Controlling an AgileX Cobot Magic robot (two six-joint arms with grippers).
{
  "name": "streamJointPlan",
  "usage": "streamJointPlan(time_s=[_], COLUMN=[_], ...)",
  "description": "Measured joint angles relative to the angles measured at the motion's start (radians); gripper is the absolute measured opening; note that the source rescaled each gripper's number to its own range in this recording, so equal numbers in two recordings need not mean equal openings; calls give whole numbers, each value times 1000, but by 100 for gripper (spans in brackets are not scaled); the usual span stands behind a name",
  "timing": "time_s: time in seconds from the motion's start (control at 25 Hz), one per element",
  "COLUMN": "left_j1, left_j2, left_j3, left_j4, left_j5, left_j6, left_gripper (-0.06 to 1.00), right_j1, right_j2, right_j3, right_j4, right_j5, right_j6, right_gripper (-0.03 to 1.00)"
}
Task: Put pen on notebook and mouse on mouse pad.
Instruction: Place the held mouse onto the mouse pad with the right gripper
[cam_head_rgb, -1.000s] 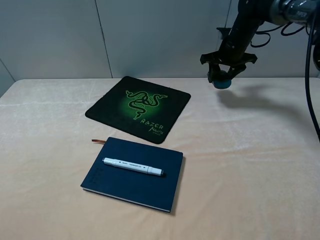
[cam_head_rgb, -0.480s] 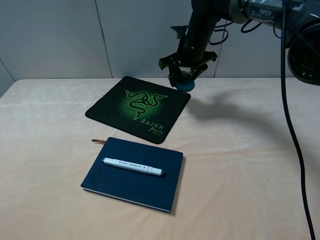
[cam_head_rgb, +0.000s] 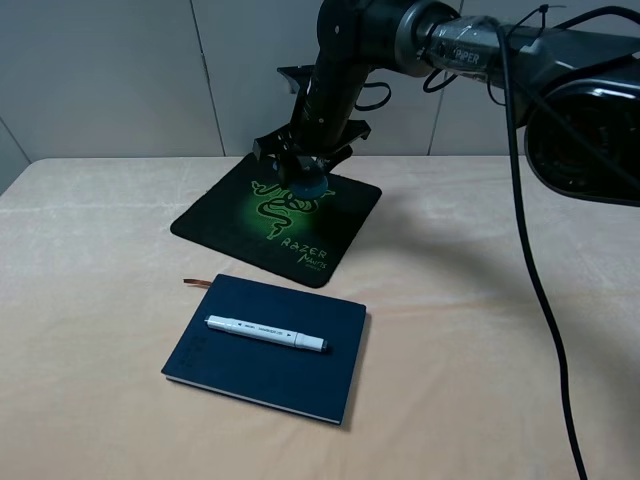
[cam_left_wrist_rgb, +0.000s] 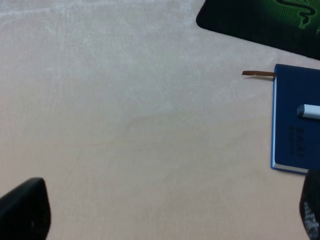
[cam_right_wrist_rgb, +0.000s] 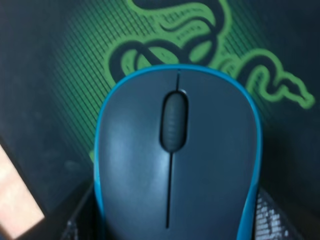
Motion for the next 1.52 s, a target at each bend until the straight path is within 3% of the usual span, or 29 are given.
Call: streamJointPlan(time_s=[0.32,0.6,1.44,1.48,1.52], left_j1=[0,0,0,0,0], left_j2=[0,0,0,0,0], left_j3=[0,0,0,0,0], left_j4=[0,0,0,0,0], left_j5=[0,0,0,0,0], left_j6=[0,0,0,0,0], left_gripper=[100,100,100,100,100], right_j1=[0,0,0,0,0], right_j2=[66,148,163,163,163], right_j3=[-18,-87,-90,-90,-90], right_j4=[6,9,34,36,39], right_j5=[-117,-131,-142,-143,-143], right_j6=[-1,-12,-39,-39,-39], right_gripper=[2,2,2,3,18])
